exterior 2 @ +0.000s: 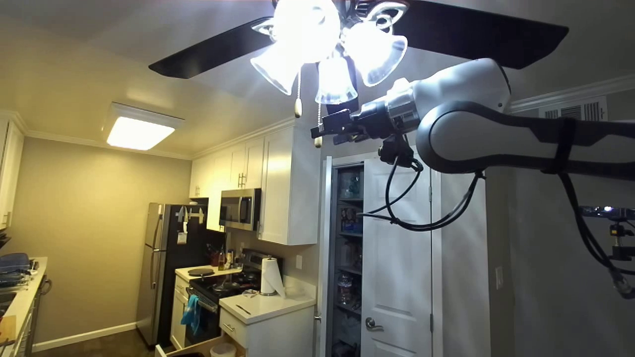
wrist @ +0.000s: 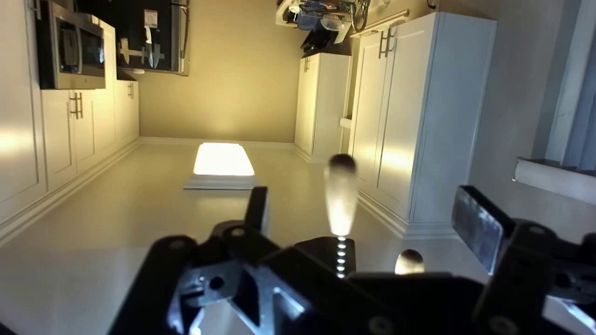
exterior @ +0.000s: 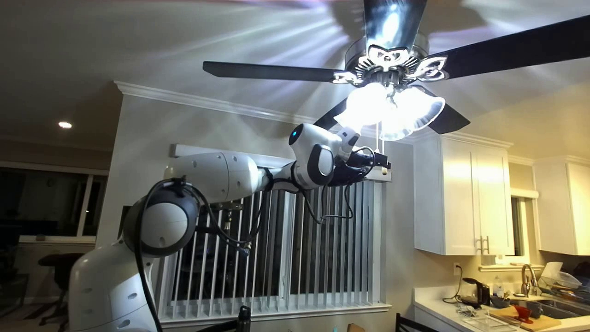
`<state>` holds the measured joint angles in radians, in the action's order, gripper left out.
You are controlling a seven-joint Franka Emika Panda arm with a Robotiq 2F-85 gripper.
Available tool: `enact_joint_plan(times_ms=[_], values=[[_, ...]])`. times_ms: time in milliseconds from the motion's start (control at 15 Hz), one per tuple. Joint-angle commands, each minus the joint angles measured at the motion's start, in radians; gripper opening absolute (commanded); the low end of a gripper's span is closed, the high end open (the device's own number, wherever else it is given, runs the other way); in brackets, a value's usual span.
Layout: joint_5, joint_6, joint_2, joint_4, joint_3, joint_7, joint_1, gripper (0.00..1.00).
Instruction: Turn off the light
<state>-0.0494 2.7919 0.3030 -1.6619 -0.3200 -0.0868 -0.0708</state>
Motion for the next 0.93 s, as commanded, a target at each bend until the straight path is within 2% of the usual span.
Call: enact_joint_plan(times_ms=[0, 600, 867], values=[[-0.041, -0.008, -0.017, 0.021, 0.002, -0.042, 0.000, 1.00], [-0.077, 0.025, -0.063, 0.063, -0.003, -0.088, 0.012, 1.00], [-0.126, 0.047, -0.090, 0.096, -0.035, -0.140, 0.064, 1.00]])
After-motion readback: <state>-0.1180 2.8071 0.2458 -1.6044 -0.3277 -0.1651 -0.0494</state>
